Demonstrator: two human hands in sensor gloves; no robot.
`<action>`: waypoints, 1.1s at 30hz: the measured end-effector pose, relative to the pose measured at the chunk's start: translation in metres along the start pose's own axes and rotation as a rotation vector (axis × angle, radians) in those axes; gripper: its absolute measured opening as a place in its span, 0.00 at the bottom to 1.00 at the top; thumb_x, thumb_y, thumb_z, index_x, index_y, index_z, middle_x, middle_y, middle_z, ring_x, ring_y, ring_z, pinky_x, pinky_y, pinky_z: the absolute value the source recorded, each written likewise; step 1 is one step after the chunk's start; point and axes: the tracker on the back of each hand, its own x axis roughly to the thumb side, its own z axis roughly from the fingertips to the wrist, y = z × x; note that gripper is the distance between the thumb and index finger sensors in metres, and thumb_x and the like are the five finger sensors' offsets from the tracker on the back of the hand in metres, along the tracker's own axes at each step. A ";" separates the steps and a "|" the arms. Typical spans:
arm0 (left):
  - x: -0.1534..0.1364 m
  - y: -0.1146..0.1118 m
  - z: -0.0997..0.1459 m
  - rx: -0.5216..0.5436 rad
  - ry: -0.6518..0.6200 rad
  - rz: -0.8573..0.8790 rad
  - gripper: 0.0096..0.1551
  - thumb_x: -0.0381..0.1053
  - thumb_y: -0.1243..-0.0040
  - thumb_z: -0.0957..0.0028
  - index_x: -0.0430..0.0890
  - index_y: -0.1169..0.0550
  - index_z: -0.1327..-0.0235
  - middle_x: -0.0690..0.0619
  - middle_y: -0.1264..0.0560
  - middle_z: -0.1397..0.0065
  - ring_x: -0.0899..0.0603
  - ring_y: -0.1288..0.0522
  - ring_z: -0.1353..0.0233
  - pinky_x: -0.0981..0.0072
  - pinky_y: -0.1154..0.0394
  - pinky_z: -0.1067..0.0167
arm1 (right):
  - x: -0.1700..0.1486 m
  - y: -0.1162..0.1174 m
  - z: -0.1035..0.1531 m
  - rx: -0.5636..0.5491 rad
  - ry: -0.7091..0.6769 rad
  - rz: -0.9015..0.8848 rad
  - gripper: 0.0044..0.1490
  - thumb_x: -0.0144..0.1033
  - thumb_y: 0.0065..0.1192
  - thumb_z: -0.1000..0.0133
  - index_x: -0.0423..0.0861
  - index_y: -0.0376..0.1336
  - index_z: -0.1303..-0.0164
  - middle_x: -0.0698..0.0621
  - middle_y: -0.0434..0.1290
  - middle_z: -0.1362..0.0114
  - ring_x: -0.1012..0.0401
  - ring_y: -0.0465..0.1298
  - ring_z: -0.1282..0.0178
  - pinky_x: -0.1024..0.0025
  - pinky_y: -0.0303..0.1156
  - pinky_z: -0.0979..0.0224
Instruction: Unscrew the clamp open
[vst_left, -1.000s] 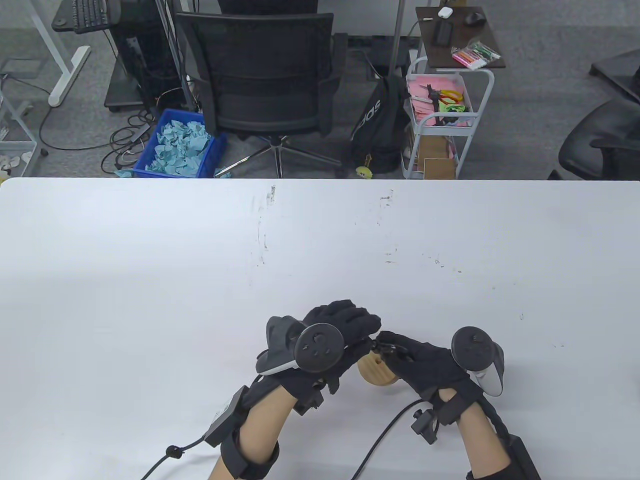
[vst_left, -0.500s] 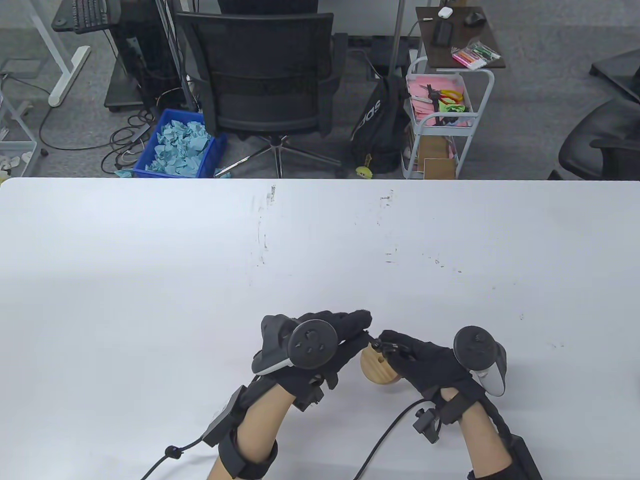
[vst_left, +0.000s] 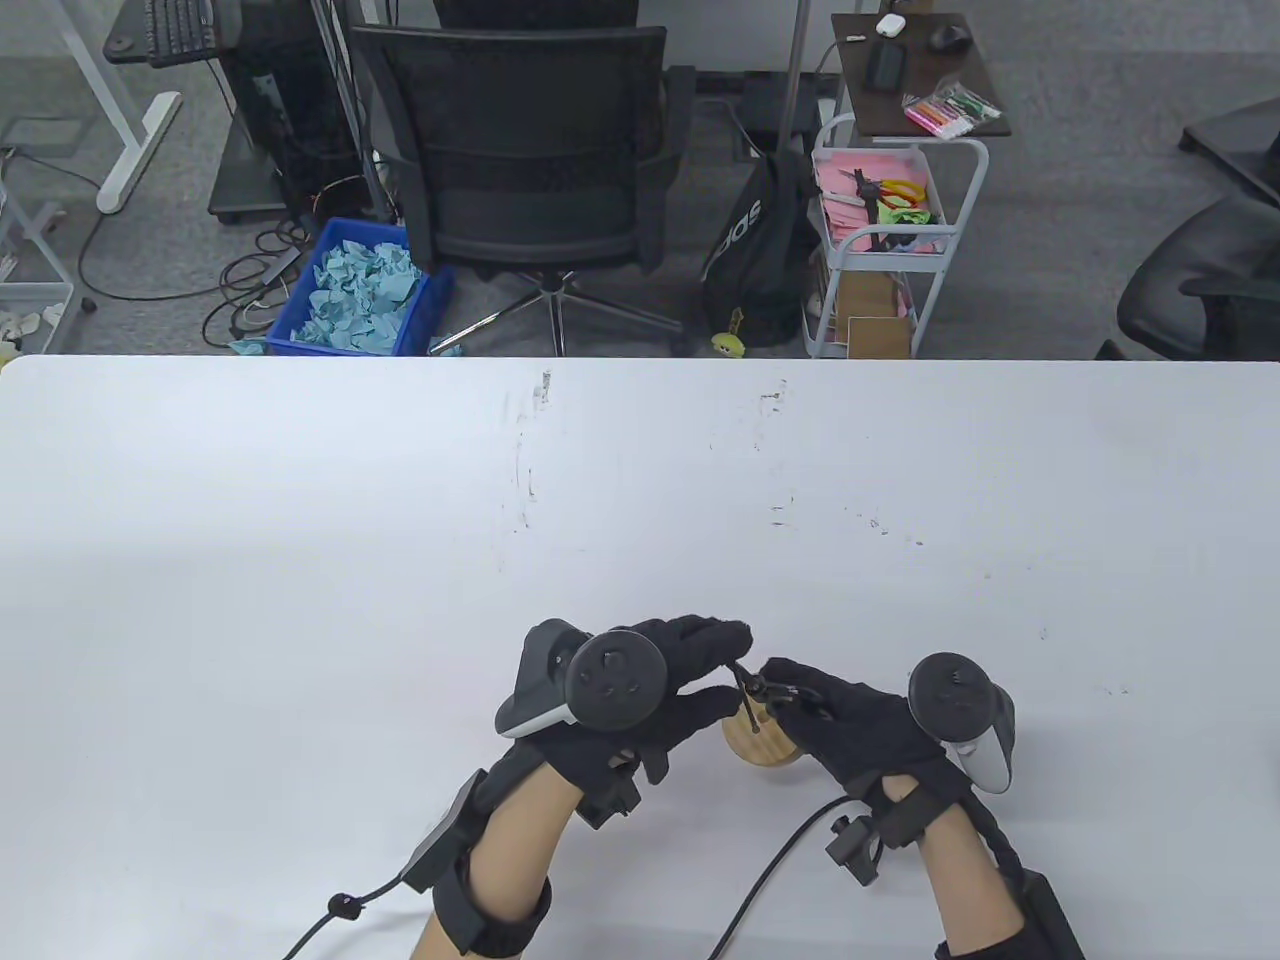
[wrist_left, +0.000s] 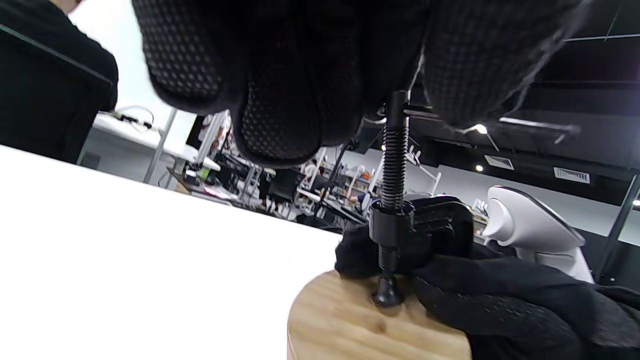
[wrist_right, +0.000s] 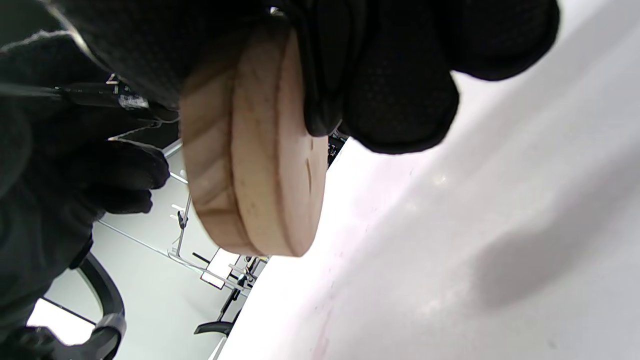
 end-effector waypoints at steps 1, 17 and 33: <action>0.001 -0.001 0.000 0.013 0.003 -0.002 0.28 0.66 0.34 0.52 0.59 0.19 0.39 0.56 0.16 0.39 0.48 0.13 0.46 0.61 0.18 0.46 | 0.001 0.002 0.000 0.008 -0.003 0.019 0.31 0.52 0.66 0.50 0.65 0.66 0.34 0.43 0.71 0.38 0.62 0.81 0.52 0.49 0.71 0.42; 0.000 -0.004 0.000 0.082 0.077 -0.129 0.23 0.70 0.38 0.51 0.54 0.14 0.59 0.57 0.12 0.61 0.53 0.12 0.64 0.68 0.16 0.60 | 0.006 0.009 -0.001 0.040 -0.009 0.087 0.31 0.53 0.66 0.50 0.65 0.66 0.34 0.43 0.71 0.38 0.62 0.81 0.52 0.49 0.71 0.43; 0.009 -0.005 -0.002 -0.036 -0.001 -0.093 0.24 0.58 0.31 0.50 0.64 0.20 0.38 0.59 0.19 0.30 0.44 0.21 0.25 0.47 0.27 0.28 | 0.001 -0.001 0.000 0.006 0.000 0.039 0.31 0.52 0.66 0.50 0.64 0.67 0.34 0.42 0.71 0.38 0.61 0.81 0.52 0.49 0.71 0.43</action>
